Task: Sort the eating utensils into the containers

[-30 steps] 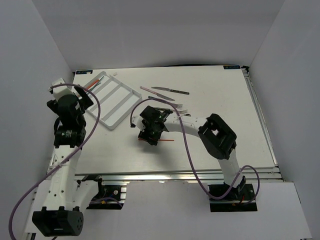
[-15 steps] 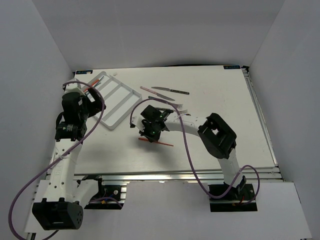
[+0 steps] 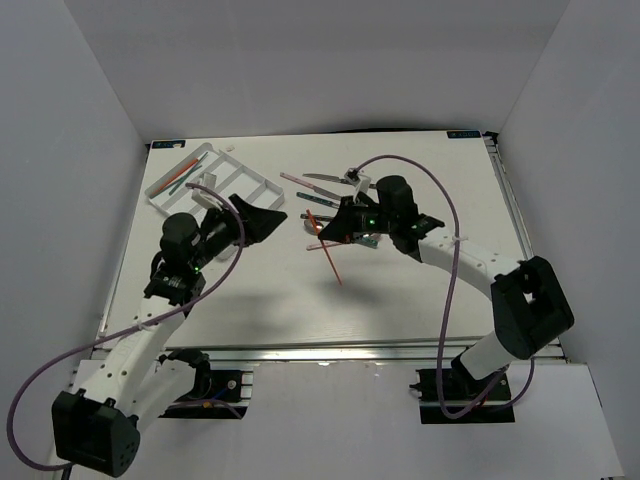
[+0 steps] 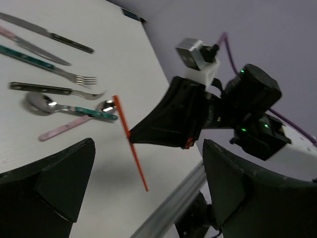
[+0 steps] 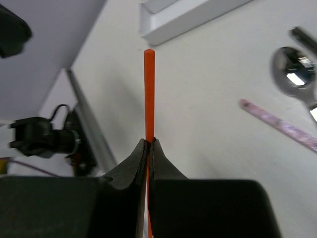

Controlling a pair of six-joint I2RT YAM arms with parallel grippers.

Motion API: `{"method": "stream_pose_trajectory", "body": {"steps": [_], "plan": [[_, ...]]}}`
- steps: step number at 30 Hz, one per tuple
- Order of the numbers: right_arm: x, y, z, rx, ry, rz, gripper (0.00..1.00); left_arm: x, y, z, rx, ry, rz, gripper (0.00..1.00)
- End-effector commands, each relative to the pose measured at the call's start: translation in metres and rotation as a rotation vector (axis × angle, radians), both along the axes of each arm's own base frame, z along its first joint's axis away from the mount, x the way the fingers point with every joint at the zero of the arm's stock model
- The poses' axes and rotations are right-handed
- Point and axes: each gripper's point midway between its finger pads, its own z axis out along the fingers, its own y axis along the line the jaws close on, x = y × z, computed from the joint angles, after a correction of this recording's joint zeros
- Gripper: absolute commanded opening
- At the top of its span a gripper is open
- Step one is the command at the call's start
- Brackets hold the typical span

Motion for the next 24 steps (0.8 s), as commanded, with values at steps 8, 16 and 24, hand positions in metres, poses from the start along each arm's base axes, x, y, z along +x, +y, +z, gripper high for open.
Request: {"method": "stream_pose_trajectory", "body": {"steps": [8, 16, 24], "plan": [[-0.054, 0.016, 0.09, 0.318, -0.003, 0.162, 0.0, -0.009, -0.049, 0.014, -0.031, -0.092, -0.15, 0.87], [-0.067, 0.024, 0.099, 0.328, -0.04, 0.222, 0.0, -0.008, -0.067, 0.013, -0.065, -0.078, -0.167, 0.7], [-0.073, 0.037, 0.11, 0.348, -0.062, 0.25, 0.0, -0.007, -0.077, 0.02, -0.06, -0.087, -0.18, 0.21]]}}
